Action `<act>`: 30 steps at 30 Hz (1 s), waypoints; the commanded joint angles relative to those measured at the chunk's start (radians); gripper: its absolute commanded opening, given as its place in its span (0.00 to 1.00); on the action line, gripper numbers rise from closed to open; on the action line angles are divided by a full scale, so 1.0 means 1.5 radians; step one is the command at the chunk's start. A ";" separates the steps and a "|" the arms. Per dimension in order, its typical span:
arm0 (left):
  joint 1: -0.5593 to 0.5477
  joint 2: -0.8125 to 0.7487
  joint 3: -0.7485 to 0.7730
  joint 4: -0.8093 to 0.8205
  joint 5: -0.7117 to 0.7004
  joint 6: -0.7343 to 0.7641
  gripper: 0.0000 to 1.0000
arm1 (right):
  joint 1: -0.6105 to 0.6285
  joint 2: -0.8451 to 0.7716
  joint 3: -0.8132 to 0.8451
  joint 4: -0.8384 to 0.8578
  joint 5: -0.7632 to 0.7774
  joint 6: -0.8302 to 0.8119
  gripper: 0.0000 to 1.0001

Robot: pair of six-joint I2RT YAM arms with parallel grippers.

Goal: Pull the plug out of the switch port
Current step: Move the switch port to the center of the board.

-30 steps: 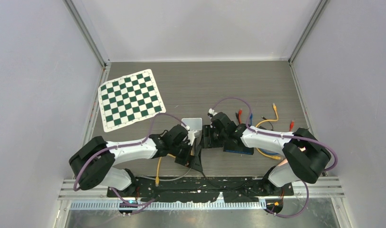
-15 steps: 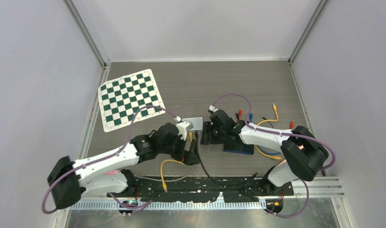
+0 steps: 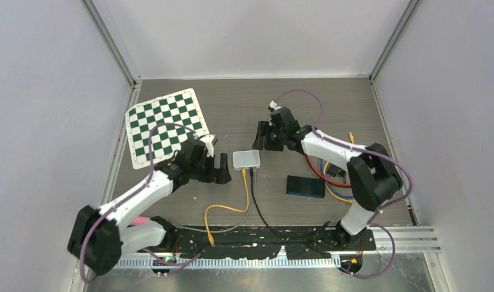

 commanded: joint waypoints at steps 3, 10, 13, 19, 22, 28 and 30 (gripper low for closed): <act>0.032 0.201 0.161 0.070 0.097 0.068 1.00 | -0.016 0.136 0.127 -0.029 -0.081 -0.057 0.60; 0.038 0.327 0.207 0.118 0.122 0.058 0.99 | -0.012 0.183 0.110 0.006 -0.184 -0.061 0.59; 0.038 0.358 0.191 0.150 0.121 0.050 0.98 | 0.001 0.192 0.102 0.005 -0.211 -0.076 0.59; 0.038 0.363 0.135 0.185 0.150 0.028 0.88 | 0.047 0.212 0.094 -0.001 -0.214 -0.102 0.57; 0.036 0.306 0.068 0.206 0.151 0.005 0.87 | 0.074 0.212 0.088 0.000 -0.222 -0.110 0.56; 0.022 0.169 -0.056 0.219 0.130 -0.035 0.87 | 0.111 0.198 0.055 0.014 -0.219 -0.110 0.56; 0.015 0.144 -0.069 0.207 0.125 -0.036 0.87 | 0.111 0.188 0.049 0.020 -0.220 -0.108 0.56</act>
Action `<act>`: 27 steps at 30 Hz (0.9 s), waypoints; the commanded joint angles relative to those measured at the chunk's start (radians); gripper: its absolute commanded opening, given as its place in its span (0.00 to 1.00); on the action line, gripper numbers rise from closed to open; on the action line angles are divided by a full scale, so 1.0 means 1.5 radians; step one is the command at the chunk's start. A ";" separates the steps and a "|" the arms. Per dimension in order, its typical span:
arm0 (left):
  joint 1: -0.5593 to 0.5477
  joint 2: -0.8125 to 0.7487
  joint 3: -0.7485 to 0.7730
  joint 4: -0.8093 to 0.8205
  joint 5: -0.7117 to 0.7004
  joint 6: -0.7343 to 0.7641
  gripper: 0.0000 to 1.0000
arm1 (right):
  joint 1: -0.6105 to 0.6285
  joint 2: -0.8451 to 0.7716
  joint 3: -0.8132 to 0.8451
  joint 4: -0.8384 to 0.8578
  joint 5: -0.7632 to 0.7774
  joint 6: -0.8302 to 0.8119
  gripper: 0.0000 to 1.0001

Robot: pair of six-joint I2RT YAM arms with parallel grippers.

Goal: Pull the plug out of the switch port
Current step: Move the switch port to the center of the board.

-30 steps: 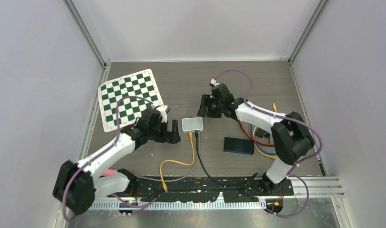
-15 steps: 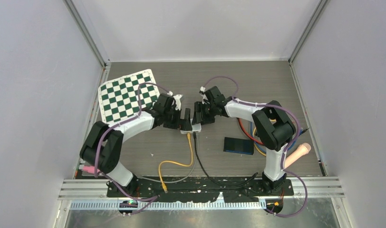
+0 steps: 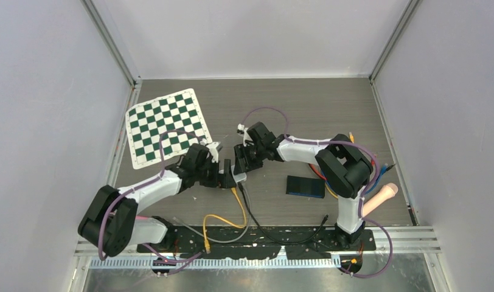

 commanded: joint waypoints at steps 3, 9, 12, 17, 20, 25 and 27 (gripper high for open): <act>-0.019 -0.076 -0.020 -0.037 -0.043 -0.011 0.91 | 0.021 -0.029 -0.031 -0.033 0.021 -0.019 0.57; -0.019 -0.136 0.062 -0.180 -0.148 0.096 1.00 | -0.008 -0.097 -0.041 -0.060 0.072 -0.035 0.59; -0.019 -0.138 0.095 -0.217 -0.163 0.164 1.00 | -0.017 -0.135 -0.055 -0.060 0.067 -0.037 0.59; -0.019 -0.086 0.135 -0.238 -0.128 0.290 1.00 | -0.020 -0.187 -0.103 -0.044 0.065 -0.014 0.59; -0.019 -0.059 0.159 -0.241 -0.107 0.313 1.00 | -0.021 -0.214 -0.142 -0.029 0.069 0.003 0.59; -0.027 -0.014 0.192 -0.242 -0.066 0.381 1.00 | -0.021 -0.254 -0.193 0.005 0.059 0.035 0.60; -0.032 0.003 0.192 -0.249 -0.075 0.415 1.00 | -0.021 -0.261 -0.205 0.011 0.059 0.041 0.60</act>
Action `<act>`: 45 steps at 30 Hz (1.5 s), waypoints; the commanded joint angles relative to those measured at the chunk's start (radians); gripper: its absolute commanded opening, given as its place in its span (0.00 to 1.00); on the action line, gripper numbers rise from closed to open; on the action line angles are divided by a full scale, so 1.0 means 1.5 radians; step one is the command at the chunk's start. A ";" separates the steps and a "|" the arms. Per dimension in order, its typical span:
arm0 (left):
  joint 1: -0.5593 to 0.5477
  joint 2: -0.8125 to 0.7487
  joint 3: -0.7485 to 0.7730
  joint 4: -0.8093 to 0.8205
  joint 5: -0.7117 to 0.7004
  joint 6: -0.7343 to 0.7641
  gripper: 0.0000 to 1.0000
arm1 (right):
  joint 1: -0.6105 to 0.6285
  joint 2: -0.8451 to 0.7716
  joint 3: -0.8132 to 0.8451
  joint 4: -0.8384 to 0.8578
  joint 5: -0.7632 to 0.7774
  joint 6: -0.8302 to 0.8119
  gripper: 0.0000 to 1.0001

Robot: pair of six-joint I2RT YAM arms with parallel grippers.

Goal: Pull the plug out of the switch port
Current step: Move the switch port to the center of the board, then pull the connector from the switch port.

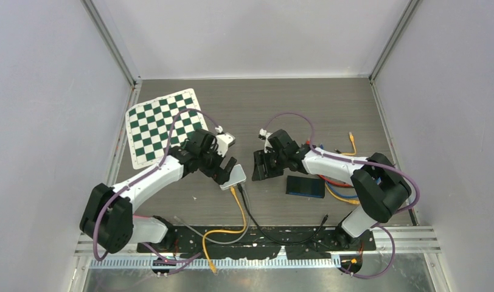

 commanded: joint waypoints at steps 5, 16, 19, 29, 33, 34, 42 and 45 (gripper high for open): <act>-0.020 0.087 0.063 -0.061 0.006 0.155 1.00 | 0.003 -0.034 -0.033 0.058 -0.008 0.041 0.60; -0.033 0.149 0.073 -0.053 0.021 0.202 1.00 | 0.003 -0.025 -0.057 0.101 -0.042 0.076 0.60; -0.034 0.159 0.074 -0.049 0.031 0.214 1.00 | 0.003 -0.019 -0.064 0.116 -0.052 0.086 0.60; -0.036 0.190 0.088 -0.049 0.047 0.222 0.90 | 0.003 0.015 -0.068 0.157 -0.082 0.119 0.59; -0.042 0.205 0.097 -0.072 0.062 0.215 0.78 | 0.003 0.050 -0.085 0.212 -0.091 0.175 0.57; -0.045 0.206 0.095 -0.073 0.066 0.214 0.75 | 0.003 0.056 -0.089 0.237 -0.096 0.197 0.55; -0.054 0.200 0.076 -0.077 0.073 0.212 0.69 | 0.004 0.104 -0.128 0.350 -0.093 0.287 0.46; -0.055 0.204 0.077 -0.077 0.067 0.211 0.69 | 0.006 0.114 -0.134 0.369 -0.081 0.310 0.43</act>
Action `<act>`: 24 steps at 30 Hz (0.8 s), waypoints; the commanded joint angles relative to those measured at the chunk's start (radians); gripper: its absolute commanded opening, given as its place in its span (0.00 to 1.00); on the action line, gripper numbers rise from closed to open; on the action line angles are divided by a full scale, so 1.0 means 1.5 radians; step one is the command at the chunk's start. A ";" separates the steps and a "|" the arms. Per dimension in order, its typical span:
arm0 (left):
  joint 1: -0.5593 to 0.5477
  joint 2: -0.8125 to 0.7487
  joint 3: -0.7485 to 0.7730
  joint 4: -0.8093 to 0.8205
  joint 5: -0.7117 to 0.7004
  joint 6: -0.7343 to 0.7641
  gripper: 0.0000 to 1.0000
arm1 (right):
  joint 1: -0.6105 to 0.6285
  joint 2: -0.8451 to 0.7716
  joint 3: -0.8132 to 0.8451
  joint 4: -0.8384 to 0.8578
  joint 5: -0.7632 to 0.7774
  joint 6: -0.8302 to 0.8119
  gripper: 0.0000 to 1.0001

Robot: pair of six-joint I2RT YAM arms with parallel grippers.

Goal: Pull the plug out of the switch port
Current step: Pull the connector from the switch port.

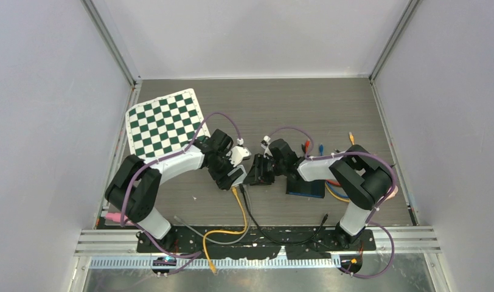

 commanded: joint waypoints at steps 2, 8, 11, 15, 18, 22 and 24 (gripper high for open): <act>-0.008 0.002 0.001 -0.021 0.022 0.002 0.68 | 0.011 0.022 -0.015 0.049 0.044 0.047 0.41; -0.009 0.004 0.001 -0.021 0.020 0.001 0.68 | 0.029 0.029 -0.034 0.066 0.058 0.062 0.35; -0.009 0.007 0.003 -0.023 0.019 0.002 0.68 | 0.037 0.029 -0.042 0.081 0.058 0.071 0.34; -0.008 0.004 0.001 -0.021 0.018 0.001 0.68 | 0.041 0.039 -0.036 0.101 0.057 0.078 0.31; -0.008 0.003 0.000 -0.020 0.017 0.000 0.68 | 0.041 0.048 -0.021 0.094 0.057 0.075 0.26; -0.009 0.002 0.000 -0.020 0.017 0.000 0.68 | 0.041 0.040 -0.023 0.088 0.070 0.072 0.14; -0.009 0.001 -0.001 -0.017 0.016 -0.001 0.68 | 0.041 0.033 -0.029 0.078 0.075 0.062 0.11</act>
